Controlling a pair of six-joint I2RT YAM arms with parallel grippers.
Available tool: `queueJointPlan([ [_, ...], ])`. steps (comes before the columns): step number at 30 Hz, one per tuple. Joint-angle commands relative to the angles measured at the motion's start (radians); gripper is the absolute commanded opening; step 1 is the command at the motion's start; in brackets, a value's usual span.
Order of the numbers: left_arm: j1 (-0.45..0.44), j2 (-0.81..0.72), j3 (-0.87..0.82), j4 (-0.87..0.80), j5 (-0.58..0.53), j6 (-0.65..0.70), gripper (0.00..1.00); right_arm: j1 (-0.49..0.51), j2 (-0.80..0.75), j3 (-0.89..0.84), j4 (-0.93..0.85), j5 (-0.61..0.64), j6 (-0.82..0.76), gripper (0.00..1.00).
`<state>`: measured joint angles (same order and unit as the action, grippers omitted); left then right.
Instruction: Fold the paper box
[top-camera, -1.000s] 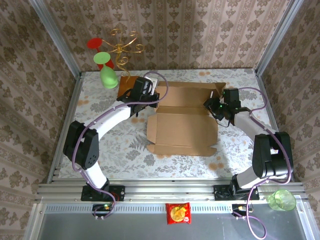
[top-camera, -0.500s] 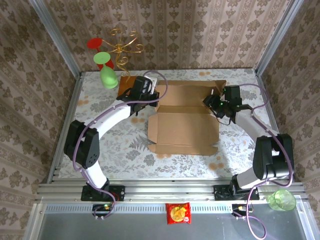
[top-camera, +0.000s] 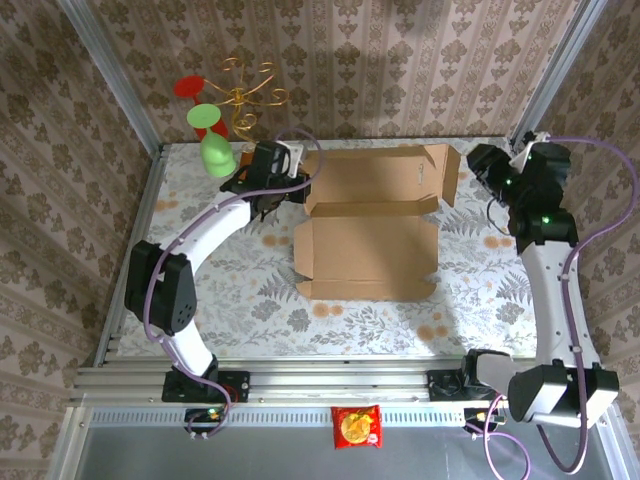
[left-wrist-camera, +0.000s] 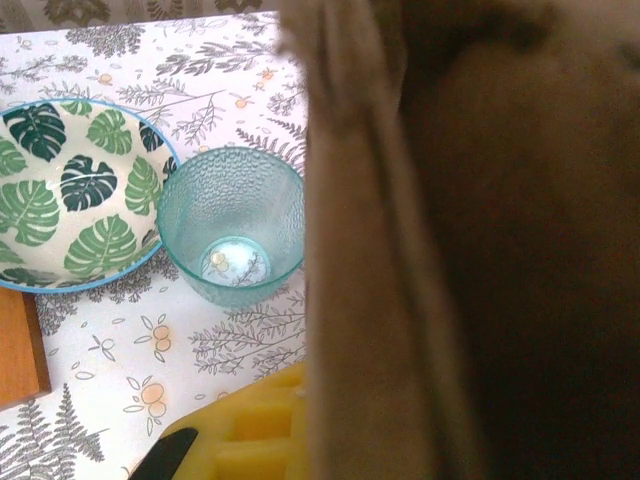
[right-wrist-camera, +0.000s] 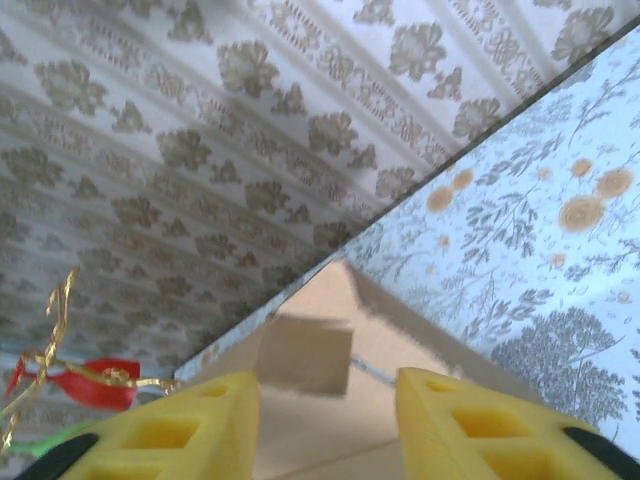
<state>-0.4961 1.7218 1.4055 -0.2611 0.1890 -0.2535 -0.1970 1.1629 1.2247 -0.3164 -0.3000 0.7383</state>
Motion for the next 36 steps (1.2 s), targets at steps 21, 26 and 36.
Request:
queueJointPlan([
  [21,0.095,0.189,0.212,-0.108,0.413,-0.018,0.0,-0.133,0.354,-0.153,0.712,-0.756,0.227,0.4],
  [26,0.103,0.198,0.197,-0.067,0.443,-0.064,0.0,-0.102,0.331,-0.162,0.695,-0.757,0.216,0.41],
  [36,0.126,0.206,0.192,-0.056,0.496,-0.099,0.0,-0.053,0.29,-0.187,0.749,-0.756,0.272,0.45],
])
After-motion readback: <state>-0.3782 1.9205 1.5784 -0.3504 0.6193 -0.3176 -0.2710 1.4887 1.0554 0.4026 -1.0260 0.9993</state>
